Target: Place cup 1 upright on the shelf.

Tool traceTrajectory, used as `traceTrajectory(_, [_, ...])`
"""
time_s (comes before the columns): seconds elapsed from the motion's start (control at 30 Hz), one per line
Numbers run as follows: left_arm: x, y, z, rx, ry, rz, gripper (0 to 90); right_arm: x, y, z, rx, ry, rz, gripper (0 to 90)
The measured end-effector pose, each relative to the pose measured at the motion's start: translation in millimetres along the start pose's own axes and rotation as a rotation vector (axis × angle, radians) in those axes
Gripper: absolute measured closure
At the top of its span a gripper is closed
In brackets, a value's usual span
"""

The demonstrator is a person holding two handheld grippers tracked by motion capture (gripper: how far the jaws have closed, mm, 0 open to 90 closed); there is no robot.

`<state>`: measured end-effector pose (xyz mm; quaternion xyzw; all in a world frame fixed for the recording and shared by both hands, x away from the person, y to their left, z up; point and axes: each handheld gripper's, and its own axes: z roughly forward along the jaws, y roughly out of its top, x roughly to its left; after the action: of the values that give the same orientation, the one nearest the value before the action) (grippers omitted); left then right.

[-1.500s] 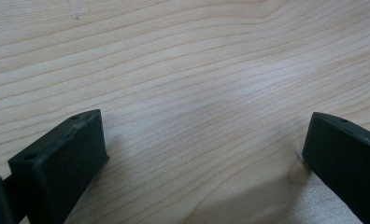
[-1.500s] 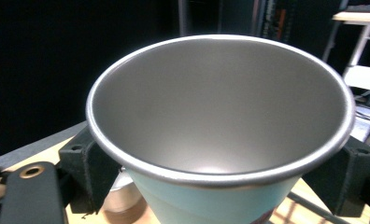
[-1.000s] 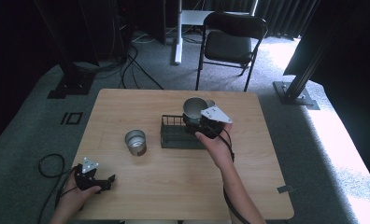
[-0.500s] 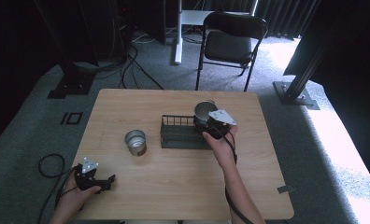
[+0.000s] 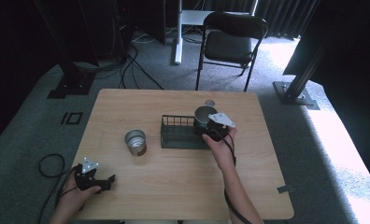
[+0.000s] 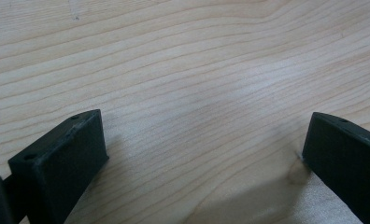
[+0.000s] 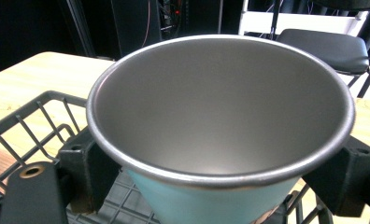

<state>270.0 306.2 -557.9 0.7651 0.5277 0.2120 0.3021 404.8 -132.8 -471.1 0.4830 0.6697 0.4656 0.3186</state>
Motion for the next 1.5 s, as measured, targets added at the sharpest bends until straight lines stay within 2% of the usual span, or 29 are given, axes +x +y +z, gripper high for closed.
traceTrajectory(0.53, [0.0,0.0,0.0,0.0,0.0,0.0,0.3,-2.2,-8.4,4.9,0.009,-0.008,0.026,13.9])
traceTrajectory(0.67, [0.0,0.0,0.0,0.0,0.0,0.0,0.3,-2.3,-7.0,5.8,0.016,0.011,0.013,12.6])
traceTrajectory(0.83, [0.0,0.0,0.0,0.0,0.0,0.0,0.3,-2.3,-7.6,3.7,0.02,0.008,-0.019,11.6])
traceTrajectory(1.13, [0.0,0.0,0.0,0.0,0.0,0.0,0.3,-5.0,-6.3,-6.4,0.021,0.05,0.015,11.1])
traceTrajectory(1.23, [0.0,0.0,0.0,0.0,0.0,0.0,0.3,-5.2,-7.3,-11.4,0.031,0.043,-0.002,11.0])
traceTrajectory(1.33, [0.0,0.0,0.0,0.0,0.0,0.0,0.3,-6.6,-8.4,-15.6,0.026,0.043,0.01,11.0])
traceTrajectory(1.5, [0.0,0.0,0.0,0.0,0.0,0.0,0.3,-8.1,-9.6,-23.6,0.011,0.045,-0.002,11.0])
